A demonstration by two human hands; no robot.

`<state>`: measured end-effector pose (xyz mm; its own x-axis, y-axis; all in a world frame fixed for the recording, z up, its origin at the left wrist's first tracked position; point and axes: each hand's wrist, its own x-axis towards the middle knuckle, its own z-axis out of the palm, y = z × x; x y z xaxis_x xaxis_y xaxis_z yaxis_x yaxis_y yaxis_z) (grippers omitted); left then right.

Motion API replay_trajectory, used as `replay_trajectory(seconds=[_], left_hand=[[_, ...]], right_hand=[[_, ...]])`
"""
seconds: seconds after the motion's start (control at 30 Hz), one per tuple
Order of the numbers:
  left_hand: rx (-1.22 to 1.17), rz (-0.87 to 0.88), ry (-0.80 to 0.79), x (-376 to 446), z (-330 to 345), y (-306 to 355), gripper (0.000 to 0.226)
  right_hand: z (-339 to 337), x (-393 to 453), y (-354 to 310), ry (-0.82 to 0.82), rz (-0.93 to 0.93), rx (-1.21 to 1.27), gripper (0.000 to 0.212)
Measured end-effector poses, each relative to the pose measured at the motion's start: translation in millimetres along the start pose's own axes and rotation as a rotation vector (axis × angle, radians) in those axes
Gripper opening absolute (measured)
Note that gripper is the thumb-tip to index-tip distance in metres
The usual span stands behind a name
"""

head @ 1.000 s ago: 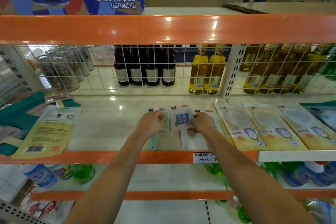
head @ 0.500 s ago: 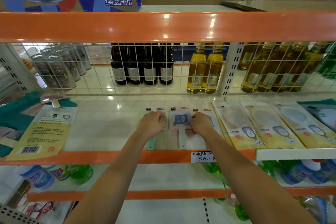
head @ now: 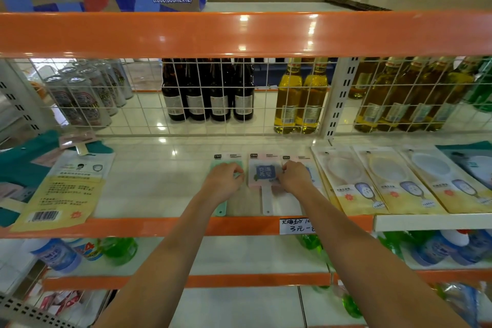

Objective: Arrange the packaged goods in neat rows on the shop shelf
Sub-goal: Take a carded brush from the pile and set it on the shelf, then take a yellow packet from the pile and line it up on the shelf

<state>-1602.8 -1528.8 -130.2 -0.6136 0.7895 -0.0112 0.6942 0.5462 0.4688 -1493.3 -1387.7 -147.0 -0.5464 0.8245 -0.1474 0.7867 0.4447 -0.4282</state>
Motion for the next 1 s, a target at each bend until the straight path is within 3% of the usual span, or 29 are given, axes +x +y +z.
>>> replay_trajectory(seconds=[0.17,0.37,0.7,1.0], left_hand=[[0.006,-0.003,0.001,2,-1,0,0.031],[0.074,-0.059,0.023,7,-9,-6,0.028],[0.28,-0.301,0.051,-15,-20,-34,0.04],[0.276,-0.47,0.233,-77,-48,-71,0.042]], right_hand=[[-4,-1,-2,0.036,-0.036,0.005,0.028],[-12,-4,-21,0.069,-0.213,-0.081,0.032],[11,-11,-60,0.006,-0.529,-0.295,0.028],[34,-42,-119,-0.053,-0.863,-0.199,0.036]])
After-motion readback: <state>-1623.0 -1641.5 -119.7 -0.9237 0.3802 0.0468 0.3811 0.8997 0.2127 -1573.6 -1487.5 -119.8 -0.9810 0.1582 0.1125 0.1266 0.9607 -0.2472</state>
